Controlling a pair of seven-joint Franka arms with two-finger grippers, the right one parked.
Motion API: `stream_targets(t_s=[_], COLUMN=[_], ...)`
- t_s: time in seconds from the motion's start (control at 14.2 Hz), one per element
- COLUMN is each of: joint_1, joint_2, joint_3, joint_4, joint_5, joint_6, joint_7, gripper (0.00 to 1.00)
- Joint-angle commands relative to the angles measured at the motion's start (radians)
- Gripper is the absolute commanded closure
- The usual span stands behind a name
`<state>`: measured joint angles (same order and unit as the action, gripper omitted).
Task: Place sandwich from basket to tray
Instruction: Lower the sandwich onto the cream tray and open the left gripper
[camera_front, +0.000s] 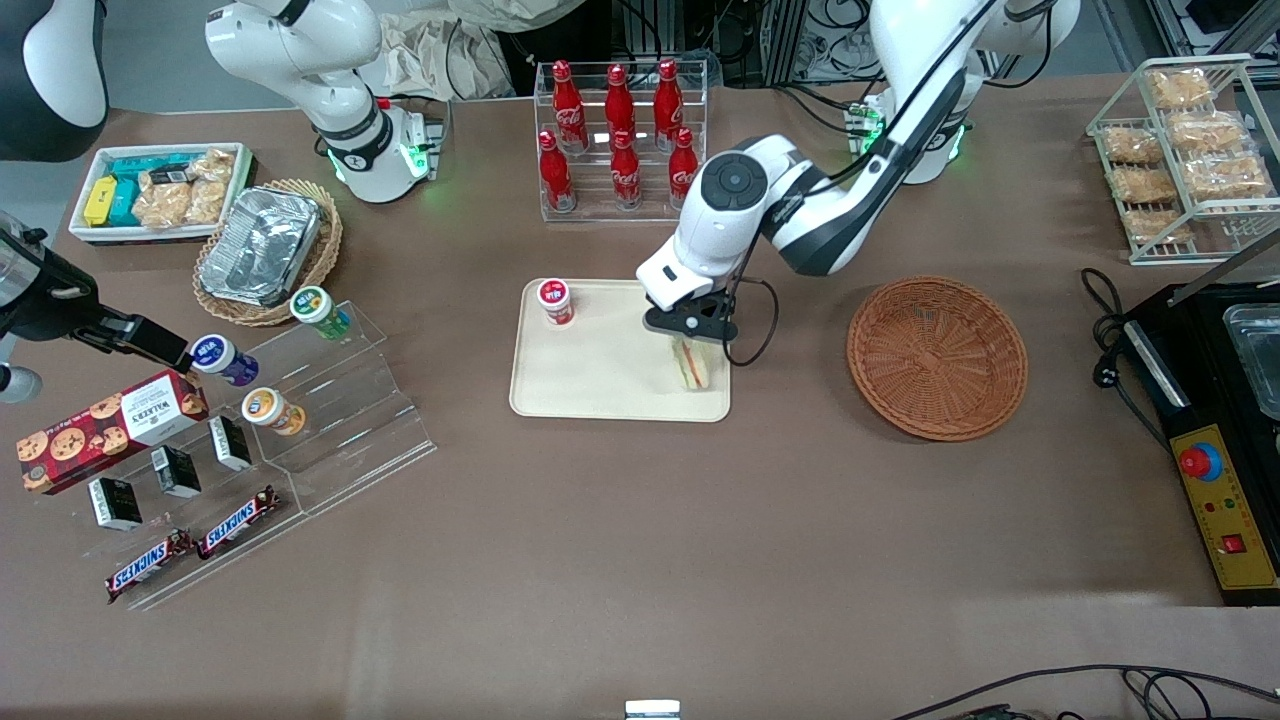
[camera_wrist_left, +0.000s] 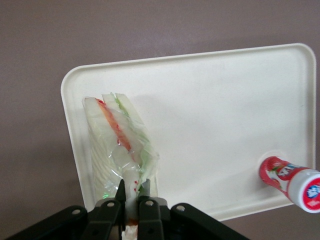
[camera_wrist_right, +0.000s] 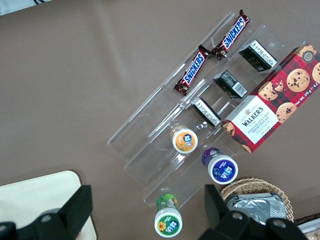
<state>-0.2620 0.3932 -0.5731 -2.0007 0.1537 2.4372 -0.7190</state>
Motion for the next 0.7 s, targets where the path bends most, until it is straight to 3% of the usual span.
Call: stream_targets(t_s=[0.0,0.49,0.56,0.63], joint_1=[-0.008,-0.013,-0.022,-0.022], joint_2=[0.016,0.035,0.035,0.032], joint_3=[0.01,0.045,0.053,0.055], joint_4=[-0.009,-0.018,-0.018,-0.018], joint_5=[0.038,0.04,0.04,0.04], joint_6=[0.032,0.037,0.039,0.039], joint_7=[0.01,0.015,0.015,0.013], gripper=[1.0,0.96,0.85,0.38])
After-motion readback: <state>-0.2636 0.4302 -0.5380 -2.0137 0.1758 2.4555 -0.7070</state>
